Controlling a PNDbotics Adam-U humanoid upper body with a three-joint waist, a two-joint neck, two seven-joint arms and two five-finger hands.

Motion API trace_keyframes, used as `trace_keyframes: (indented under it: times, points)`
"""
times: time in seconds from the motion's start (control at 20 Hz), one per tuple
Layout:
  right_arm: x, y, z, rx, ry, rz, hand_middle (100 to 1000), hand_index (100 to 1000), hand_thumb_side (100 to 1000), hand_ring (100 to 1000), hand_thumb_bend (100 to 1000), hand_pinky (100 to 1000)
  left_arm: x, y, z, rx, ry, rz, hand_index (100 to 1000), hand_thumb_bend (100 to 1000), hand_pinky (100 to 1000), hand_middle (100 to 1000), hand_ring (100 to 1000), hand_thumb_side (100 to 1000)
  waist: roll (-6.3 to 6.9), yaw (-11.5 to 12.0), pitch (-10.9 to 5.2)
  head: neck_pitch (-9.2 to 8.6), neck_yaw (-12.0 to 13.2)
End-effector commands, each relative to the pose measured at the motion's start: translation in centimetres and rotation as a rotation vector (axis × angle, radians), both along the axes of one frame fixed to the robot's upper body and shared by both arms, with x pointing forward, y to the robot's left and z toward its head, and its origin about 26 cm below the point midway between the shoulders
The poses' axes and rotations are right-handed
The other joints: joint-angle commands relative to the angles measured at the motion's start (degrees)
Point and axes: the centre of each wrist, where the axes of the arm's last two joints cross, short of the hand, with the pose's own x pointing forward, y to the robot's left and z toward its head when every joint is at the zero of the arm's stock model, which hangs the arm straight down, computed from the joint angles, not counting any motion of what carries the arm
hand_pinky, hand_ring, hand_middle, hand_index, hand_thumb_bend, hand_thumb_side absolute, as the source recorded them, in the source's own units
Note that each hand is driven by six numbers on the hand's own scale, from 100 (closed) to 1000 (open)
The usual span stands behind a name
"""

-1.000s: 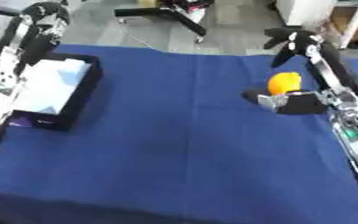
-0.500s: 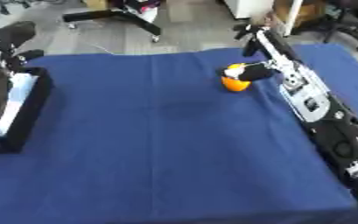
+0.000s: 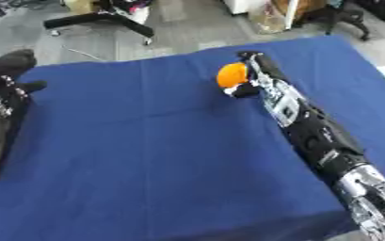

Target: Pick up the objects with one hand, pass them to the other hand, and then place them into the box on the other side of the table.

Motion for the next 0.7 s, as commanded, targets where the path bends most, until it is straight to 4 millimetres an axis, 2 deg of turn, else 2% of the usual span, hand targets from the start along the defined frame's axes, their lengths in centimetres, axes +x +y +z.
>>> trace_keyframes:
  times: [0.05, 0.15, 0.2, 0.25, 0.3, 0.4, 0.45, 0.5, 0.55, 0.65, 0.7]
  points:
    - [0.5, -0.2, 0.5, -0.028, 0.018, -0.042, 760, 878, 220, 513, 633, 568, -0.2, -0.4, 0.6, 0.011, -0.030, -0.024, 802, 146, 854, 856, 953, 842, 0.10, 0.46, -0.23, -0.87, -0.68]
    - [0.5, -0.3, 0.2, -0.036, 0.034, -0.058, 698, 838, 190, 481, 607, 551, -0.2, -0.5, 0.4, 0.012, -0.029, -0.030, 802, 147, 854, 856, 954, 843, 0.18, 0.94, -0.02, -1.07, -0.98]
    - [0.5, -0.3, 0.2, -0.041, 0.034, -0.068, 698, 838, 190, 481, 607, 551, -0.2, -0.6, 0.4, 0.011, -0.028, -0.032, 802, 147, 854, 856, 954, 843, 0.21, 1.13, 0.08, -1.14, -1.11]
    - [0.5, -0.3, 0.2, -0.046, 0.028, -0.081, 592, 746, 151, 421, 560, 515, -0.2, -0.7, 0.3, 0.010, -0.027, -0.034, 802, 147, 855, 856, 954, 845, 0.25, 1.33, 0.18, -1.19, -1.22]
    - [0.5, -0.3, 0.2, -0.053, 0.014, -0.097, 537, 696, 125, 388, 518, 492, -0.2, -0.7, 0.2, 0.011, -0.026, -0.036, 803, 147, 855, 856, 954, 846, 0.28, 1.49, 0.26, -1.21, -1.27]
    - [0.5, -0.1, 0.4, -0.064, -0.034, -0.130, 453, 605, 100, 328, 394, 454, -0.2, -0.7, 0.1, 0.011, -0.023, -0.036, 803, 147, 855, 856, 954, 847, 0.33, 1.67, 0.37, -1.21, -1.24]
    - [0.5, -0.1, 0.5, -0.065, -0.063, -0.145, 361, 509, 100, 264, 230, 416, -0.2, -0.8, 0.0, 0.010, -0.021, -0.035, 803, 148, 854, 856, 954, 847, 0.32, 1.69, 0.39, -1.17, -1.19]
    - [0.5, -0.1, 0.6, -0.065, -0.092, -0.157, 348, 497, 100, 257, 208, 411, -0.2, -0.8, 0.0, 0.009, -0.019, -0.034, 803, 148, 854, 856, 954, 848, 0.30, 1.68, 0.40, -1.14, -1.13]
    - [0.5, 0.0, 0.8, -0.060, -0.124, -0.168, 271, 415, 100, 204, 124, 378, -0.2, -0.8, -0.1, 0.008, -0.015, -0.033, 802, 148, 854, 855, 954, 850, 0.26, 1.63, 0.39, -1.11, -1.02]
    - [0.5, 0.0, 1.4, -0.046, -0.184, -0.176, 216, 344, 100, 173, 100, 358, -0.1, -0.7, -0.3, 0.009, -0.006, -0.027, 801, 148, 853, 853, 953, 854, 0.18, 1.47, 0.36, -1.04, -0.74]
    - [0.6, 0.1, 1.8, -0.039, -0.217, -0.168, 208, 336, 100, 169, 100, 357, -0.1, -0.6, -0.4, 0.012, 0.002, -0.021, 801, 148, 853, 853, 953, 855, 0.13, 1.34, 0.33, -0.94, -0.54]
